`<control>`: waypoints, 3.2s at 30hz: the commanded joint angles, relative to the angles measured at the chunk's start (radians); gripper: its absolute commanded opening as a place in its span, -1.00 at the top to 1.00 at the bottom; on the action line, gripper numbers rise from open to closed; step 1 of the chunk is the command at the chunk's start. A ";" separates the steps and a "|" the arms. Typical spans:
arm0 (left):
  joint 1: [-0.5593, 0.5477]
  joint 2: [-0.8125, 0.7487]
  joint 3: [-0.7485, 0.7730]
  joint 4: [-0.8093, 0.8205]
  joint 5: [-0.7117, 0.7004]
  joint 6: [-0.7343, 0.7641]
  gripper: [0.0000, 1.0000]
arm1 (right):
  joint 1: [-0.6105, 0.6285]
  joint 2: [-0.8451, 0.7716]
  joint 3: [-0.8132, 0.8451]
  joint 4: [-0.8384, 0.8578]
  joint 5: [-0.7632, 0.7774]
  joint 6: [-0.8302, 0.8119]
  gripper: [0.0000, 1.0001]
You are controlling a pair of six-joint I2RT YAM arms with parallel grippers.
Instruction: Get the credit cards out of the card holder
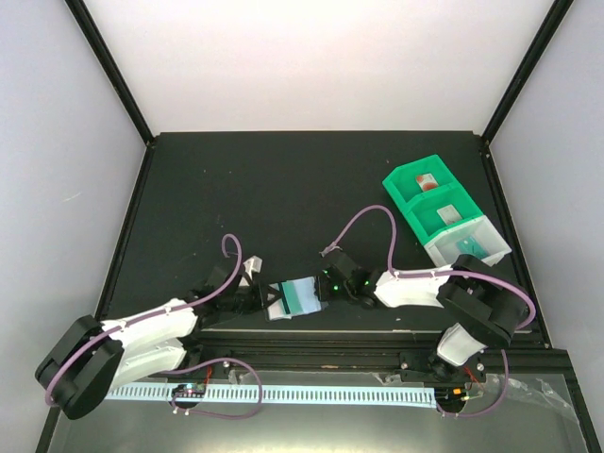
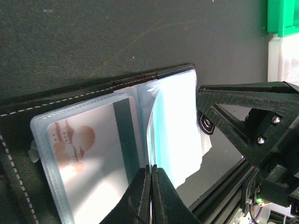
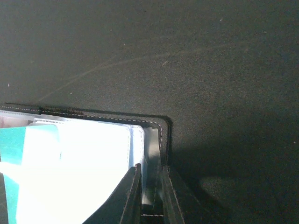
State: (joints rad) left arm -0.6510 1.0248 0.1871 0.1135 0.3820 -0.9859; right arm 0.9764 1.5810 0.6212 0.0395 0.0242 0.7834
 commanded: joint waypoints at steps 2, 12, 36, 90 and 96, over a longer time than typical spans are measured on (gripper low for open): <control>0.042 -0.033 -0.009 -0.085 0.021 0.061 0.97 | 0.008 0.007 -0.026 -0.160 0.033 -0.011 0.68; 0.096 -0.117 0.017 -0.179 0.038 0.107 0.97 | 0.007 -0.105 -0.004 -0.188 0.122 -0.064 0.64; 0.147 -0.308 0.125 -0.348 0.028 0.068 0.97 | 0.147 -0.617 -0.383 0.481 0.034 -0.903 0.56; 0.171 -0.445 -0.014 0.018 0.349 -0.453 0.97 | 0.402 -0.260 -0.256 0.729 0.381 -1.680 0.44; 0.173 -0.440 -0.007 0.032 0.366 -0.458 0.97 | 0.408 -0.247 -0.259 0.740 0.398 -1.691 0.86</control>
State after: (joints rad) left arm -0.4854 0.5804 0.1696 0.1009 0.7120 -1.4158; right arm 1.3773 1.3289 0.3473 0.7315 0.3916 -0.8974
